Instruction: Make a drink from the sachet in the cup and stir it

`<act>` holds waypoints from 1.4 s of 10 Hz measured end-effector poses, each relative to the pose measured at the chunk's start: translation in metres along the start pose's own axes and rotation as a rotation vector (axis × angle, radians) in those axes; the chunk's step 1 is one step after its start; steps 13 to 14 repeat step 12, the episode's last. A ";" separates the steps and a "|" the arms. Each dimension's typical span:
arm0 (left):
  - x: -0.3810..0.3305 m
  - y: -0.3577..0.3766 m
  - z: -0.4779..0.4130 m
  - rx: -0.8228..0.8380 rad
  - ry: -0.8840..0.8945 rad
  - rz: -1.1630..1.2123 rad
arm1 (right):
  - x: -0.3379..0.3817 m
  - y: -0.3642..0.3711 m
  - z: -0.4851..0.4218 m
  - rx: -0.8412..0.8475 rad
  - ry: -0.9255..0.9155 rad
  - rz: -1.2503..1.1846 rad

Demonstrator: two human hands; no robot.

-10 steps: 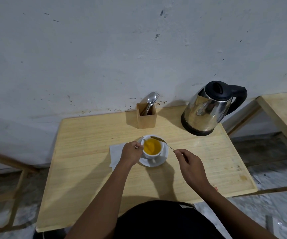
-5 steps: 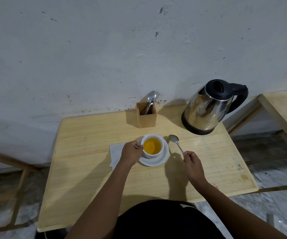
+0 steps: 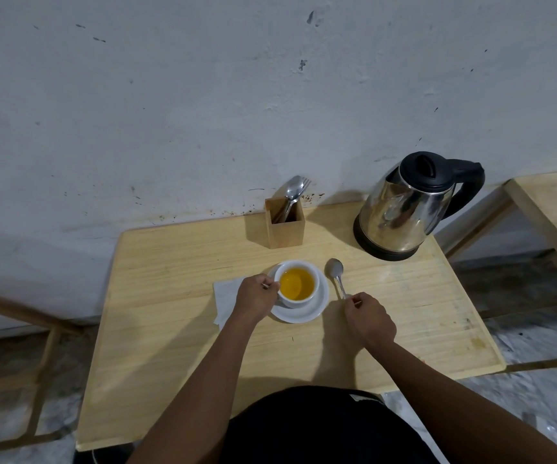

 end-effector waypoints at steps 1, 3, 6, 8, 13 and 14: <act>-0.001 0.000 0.000 -0.001 0.007 -0.008 | 0.002 -0.001 -0.001 -0.025 -0.003 0.086; 0.000 0.000 -0.002 -0.010 0.036 0.004 | 0.006 0.000 0.001 -0.043 -0.036 0.185; 0.002 0.000 -0.003 -0.013 0.020 0.006 | 0.000 0.001 -0.002 -0.017 -0.171 0.157; 0.001 0.001 -0.002 -0.020 0.020 0.025 | 0.000 0.001 -0.002 0.006 -0.187 0.179; -0.007 -0.003 0.002 0.031 0.009 -0.011 | 0.027 -0.015 -0.005 -0.017 -0.280 0.015; -0.007 -0.003 0.002 0.031 0.009 -0.011 | 0.027 -0.015 -0.005 -0.017 -0.280 0.015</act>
Point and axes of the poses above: each hand's wrist, its own z-axis away from the middle knuckle, its own y-axis out of the palm, x = y × z, the point moved 4 cm from there along -z, towards the middle knuckle, and after that the axes turned 5 degrees about y, right-handed, at the moved point
